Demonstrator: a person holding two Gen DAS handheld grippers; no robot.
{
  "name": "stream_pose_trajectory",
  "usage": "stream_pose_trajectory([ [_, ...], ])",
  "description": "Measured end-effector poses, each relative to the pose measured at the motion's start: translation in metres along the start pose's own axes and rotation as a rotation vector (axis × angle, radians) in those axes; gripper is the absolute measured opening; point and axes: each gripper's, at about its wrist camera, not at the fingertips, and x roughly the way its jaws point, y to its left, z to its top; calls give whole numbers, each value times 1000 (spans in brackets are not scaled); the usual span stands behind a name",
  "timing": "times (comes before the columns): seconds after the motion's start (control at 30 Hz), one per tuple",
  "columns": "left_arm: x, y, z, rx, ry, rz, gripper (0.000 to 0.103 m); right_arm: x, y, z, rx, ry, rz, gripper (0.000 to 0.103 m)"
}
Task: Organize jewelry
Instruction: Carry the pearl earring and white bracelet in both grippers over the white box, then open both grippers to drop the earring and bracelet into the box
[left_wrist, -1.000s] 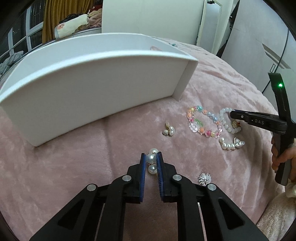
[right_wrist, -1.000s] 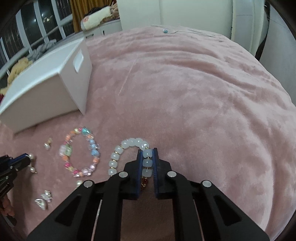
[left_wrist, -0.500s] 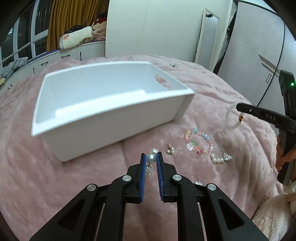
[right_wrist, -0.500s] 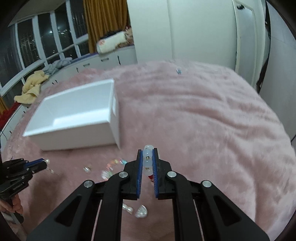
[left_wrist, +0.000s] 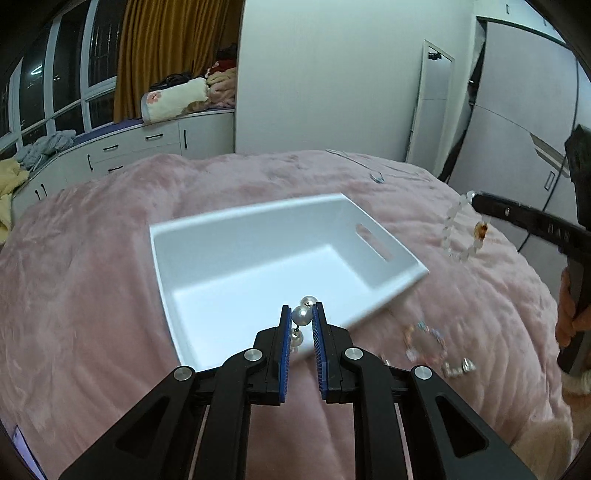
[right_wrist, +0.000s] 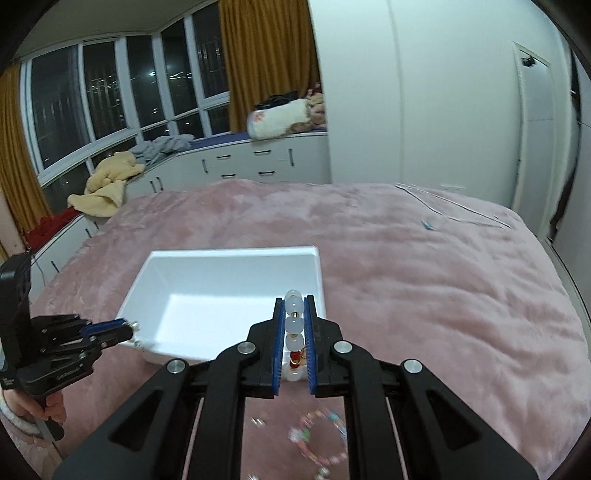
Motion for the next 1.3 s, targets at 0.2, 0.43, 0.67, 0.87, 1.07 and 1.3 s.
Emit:
stream_pose_trajectory([
  [0.2, 37, 29, 39, -59, 61, -2, 16, 49, 25, 23, -31, 59, 50, 11],
  [0.43, 100, 52, 55, -120, 187, 17, 16, 114, 50, 32, -41, 153, 94, 11],
  [0.67, 142, 63, 51, -168, 280, 53, 16, 165, 60, 22, -37, 238, 106, 11],
  [0.87, 146, 60, 52, -156, 288, 72, 17, 185, 62, 11, -16, 280, 111, 11],
  [1.07, 147, 59, 52, -148, 308, 84, 27, 183, 62, 8, -3, 283, 114, 13],
  [1.3, 132, 50, 53, -113, 265, 114, 51, 168, 56, 16, 2, 243, 84, 51],
])
